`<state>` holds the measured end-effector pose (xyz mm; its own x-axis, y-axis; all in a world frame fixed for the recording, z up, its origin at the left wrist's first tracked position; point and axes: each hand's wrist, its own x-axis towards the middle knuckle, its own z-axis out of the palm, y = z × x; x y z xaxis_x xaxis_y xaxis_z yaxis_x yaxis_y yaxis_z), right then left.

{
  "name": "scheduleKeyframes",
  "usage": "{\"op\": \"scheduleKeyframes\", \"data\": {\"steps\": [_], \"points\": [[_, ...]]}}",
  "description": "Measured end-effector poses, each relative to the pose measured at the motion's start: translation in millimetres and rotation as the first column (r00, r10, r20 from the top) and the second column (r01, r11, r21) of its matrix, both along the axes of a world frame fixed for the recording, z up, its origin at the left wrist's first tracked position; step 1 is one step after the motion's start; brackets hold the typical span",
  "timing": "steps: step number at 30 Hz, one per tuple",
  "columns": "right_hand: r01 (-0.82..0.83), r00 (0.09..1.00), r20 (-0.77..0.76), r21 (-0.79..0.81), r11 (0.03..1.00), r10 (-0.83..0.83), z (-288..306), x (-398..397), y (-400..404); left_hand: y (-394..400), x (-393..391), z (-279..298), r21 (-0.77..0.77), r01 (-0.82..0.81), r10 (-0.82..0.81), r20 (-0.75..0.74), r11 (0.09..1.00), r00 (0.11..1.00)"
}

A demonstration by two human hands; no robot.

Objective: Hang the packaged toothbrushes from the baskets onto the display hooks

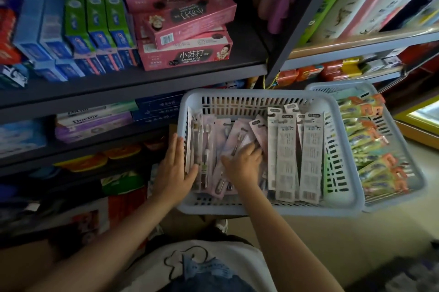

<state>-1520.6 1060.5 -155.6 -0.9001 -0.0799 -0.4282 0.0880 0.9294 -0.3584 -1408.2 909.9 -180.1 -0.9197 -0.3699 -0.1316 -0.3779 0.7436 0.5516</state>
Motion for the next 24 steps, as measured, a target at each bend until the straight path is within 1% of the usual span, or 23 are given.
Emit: {"op": "scheduleKeyframes", "data": {"steps": [1, 2, 5, 9, 13, 18, 21, 24], "points": [[0.057, 0.998, 0.017, -0.022, 0.998, -0.056, 1, -4, 0, 0, 0, -1, 0.000, 0.002, -0.002, 0.002, 1.000, 1.000], [0.078, 0.997, 0.026, -0.025, 0.997, -0.077, 1, -8, -1, 0, -1, -1, 0.002, 0.002, -0.002, 0.005, 1.000, 1.000], [0.045, 0.998, 0.034, -0.049, 0.998, -0.043, 0, -13, -7, -2, -1, -3, 0.017, -0.001, 0.001, 0.012, 1.000, 1.000], [0.078, 0.995, 0.082, -0.198, 0.977, -0.063, -1, -12, -8, -3, 0, -6, 0.028, 0.013, -0.013, 0.004, 1.000, 1.000], [0.069, 0.992, 0.118, -0.284, 0.956, -0.036, -3, -14, -4, -3, 0, -5, 0.041, 0.013, -0.013, 0.003, 0.999, 1.000], [0.104, 0.986, 0.162, -0.403, 0.909, -0.041, -3, -6, -4, -1, 0, -4, 0.040, 0.013, -0.013, 0.008, 0.999, 1.000], [0.130, 0.980, 0.190, -0.427, 0.895, -0.052, -2, -5, -11, -1, 0, -3, 0.042, 0.004, -0.004, 0.007, 0.999, 1.000], [0.227, 0.961, 0.238, -0.393, 0.891, -0.140, -2, -12, -16, 0, 1, -2, 0.060, 0.007, -0.007, 0.004, 0.998, 1.000]]}}
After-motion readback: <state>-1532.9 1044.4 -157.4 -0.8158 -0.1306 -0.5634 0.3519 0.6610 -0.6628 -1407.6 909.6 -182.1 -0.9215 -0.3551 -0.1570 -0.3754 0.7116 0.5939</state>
